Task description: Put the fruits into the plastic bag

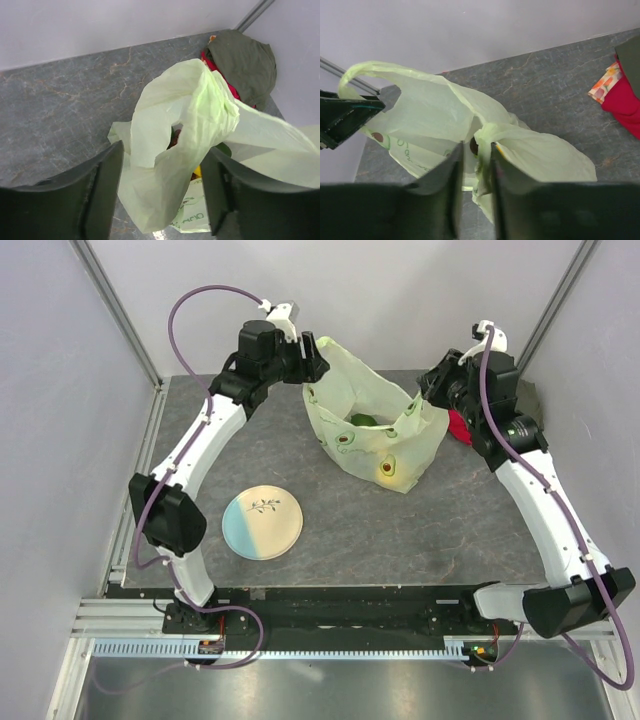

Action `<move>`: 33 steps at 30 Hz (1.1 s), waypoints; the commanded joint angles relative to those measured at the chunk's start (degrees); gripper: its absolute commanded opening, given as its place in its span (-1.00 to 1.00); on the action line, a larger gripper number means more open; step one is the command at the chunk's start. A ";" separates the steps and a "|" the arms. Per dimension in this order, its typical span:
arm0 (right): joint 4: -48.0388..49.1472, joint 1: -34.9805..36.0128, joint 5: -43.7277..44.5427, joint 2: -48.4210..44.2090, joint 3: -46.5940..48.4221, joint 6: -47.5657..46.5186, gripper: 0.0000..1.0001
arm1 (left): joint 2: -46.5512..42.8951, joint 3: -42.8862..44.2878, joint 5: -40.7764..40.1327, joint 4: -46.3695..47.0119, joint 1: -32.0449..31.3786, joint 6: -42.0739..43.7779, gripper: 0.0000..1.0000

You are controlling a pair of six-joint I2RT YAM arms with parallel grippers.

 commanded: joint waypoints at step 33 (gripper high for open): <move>-10.25 -24.54 7.57 -19.88 -11.54 -5.05 0.76 | -47.65 -41.28 -2.00 -3.81 26.17 -6.87 0.91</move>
